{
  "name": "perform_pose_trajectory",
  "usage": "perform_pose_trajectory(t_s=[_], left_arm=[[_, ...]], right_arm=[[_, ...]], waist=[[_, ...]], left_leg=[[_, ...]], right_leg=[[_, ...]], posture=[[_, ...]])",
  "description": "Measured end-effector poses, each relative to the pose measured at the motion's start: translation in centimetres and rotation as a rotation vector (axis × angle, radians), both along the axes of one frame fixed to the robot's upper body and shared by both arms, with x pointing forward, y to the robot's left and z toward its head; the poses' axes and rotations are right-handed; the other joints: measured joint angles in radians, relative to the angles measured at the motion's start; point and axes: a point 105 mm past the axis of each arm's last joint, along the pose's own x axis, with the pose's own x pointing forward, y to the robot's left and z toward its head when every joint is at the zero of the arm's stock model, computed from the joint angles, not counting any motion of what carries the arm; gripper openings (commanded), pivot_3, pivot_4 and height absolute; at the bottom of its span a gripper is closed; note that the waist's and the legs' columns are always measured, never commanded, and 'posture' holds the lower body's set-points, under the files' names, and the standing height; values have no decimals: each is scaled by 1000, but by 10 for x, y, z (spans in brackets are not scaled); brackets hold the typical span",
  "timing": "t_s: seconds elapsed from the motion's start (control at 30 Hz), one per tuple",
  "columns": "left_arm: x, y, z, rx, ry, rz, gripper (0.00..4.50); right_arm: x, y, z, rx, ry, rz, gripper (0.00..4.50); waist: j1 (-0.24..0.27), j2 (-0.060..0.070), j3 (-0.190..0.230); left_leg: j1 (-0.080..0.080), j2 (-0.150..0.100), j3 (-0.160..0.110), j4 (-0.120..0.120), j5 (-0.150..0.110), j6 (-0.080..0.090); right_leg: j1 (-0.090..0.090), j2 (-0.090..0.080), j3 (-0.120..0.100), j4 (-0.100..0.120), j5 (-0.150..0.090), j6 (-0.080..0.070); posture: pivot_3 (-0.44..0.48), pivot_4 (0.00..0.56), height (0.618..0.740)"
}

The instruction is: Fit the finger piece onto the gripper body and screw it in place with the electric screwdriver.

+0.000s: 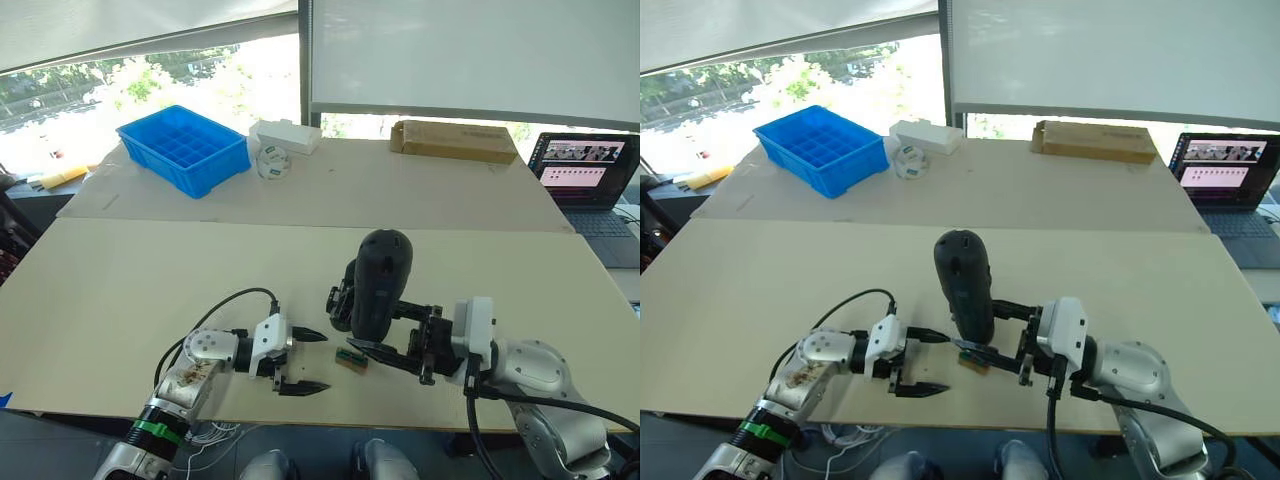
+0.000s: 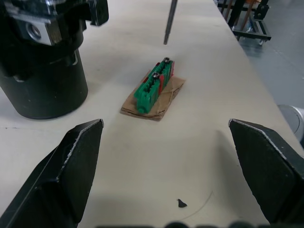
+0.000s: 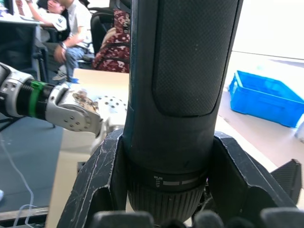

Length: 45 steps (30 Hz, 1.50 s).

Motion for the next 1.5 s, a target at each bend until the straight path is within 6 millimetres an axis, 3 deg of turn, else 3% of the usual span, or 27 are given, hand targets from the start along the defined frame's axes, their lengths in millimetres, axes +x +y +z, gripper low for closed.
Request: perform_pose_trajectory(t_s=[0.3,1.5], left_arm=[[4,-16,0,-1,-15,-18,4500],[-4,-16,-3,6,-4,-50,4500]], right_arm=[[-4,3,1,-2,-25,48,1943],[4,-9,-7,-3,18,3,1943]], waist=[[4,0,0],[2,0,0]], left_leg=[[0,0,-1,3,-2,3],[0,0,-1,3,-2,4]], right_leg=[[1,-1,-1,0,0,1],[2,-1,-1,0,0,1]], posture=[[0,150,740],[0,150,740]])
